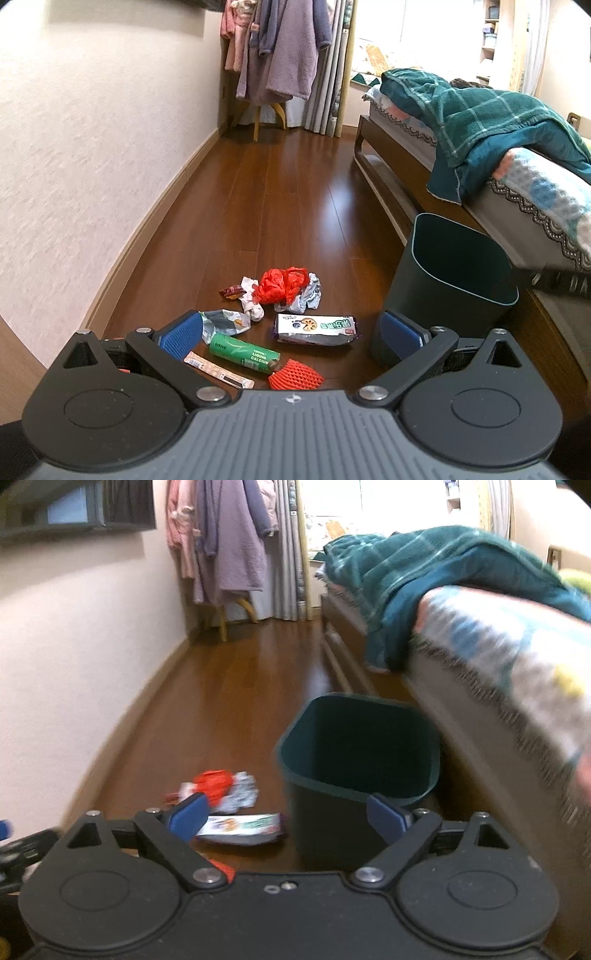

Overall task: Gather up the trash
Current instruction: 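Hold the teal bin rim with the right tool while the left tool reaches the red mesh net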

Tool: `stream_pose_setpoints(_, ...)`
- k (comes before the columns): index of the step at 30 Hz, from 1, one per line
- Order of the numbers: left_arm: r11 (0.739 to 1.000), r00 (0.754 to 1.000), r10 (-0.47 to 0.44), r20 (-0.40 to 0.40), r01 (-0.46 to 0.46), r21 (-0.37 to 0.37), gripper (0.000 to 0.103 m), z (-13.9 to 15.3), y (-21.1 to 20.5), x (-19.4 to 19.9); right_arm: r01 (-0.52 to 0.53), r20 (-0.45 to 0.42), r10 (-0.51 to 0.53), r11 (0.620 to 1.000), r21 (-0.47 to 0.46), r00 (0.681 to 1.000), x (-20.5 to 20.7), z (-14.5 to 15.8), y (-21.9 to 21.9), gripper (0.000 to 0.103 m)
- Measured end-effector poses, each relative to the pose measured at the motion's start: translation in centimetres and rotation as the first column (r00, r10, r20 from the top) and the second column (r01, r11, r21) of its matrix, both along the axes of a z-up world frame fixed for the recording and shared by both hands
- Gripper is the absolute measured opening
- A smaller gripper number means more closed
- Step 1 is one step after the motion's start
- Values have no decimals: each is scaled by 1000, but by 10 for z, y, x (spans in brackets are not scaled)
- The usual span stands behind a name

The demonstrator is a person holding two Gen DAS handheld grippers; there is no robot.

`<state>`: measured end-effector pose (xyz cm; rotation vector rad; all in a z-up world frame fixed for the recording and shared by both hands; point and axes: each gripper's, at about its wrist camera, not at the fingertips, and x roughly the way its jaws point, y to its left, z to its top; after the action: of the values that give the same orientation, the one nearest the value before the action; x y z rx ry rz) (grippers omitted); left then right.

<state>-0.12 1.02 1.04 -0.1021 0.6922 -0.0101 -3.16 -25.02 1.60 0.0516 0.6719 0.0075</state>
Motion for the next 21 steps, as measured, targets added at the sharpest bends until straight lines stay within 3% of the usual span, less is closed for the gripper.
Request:
stream_pose_setpoints(4, 1000, 1000, 1, -25, -1, 14, 103, -3, -5, 11, 74, -50, -77, 995, -62, 996, 41, 7, -39, 89)
stream_pose_setpoints(8, 1000, 999, -11, -43, 12, 24, 103, -9, -11, 20, 107, -140, -115, 992, -59, 984, 84, -4, -70, 84)
stream_pose_setpoints(16, 999, 996, -3, -89, 7, 44, 103, -21, -10, 36, 160, -297, -183, 982, -102, 937, 149, -59, -105, 71)
stream_pose_setpoints(21, 999, 993, -19, -115, 24, 44, 103, -26, -13, 43, 177, -374, -216, 975, -136, 902, 177, -93, -118, 54)
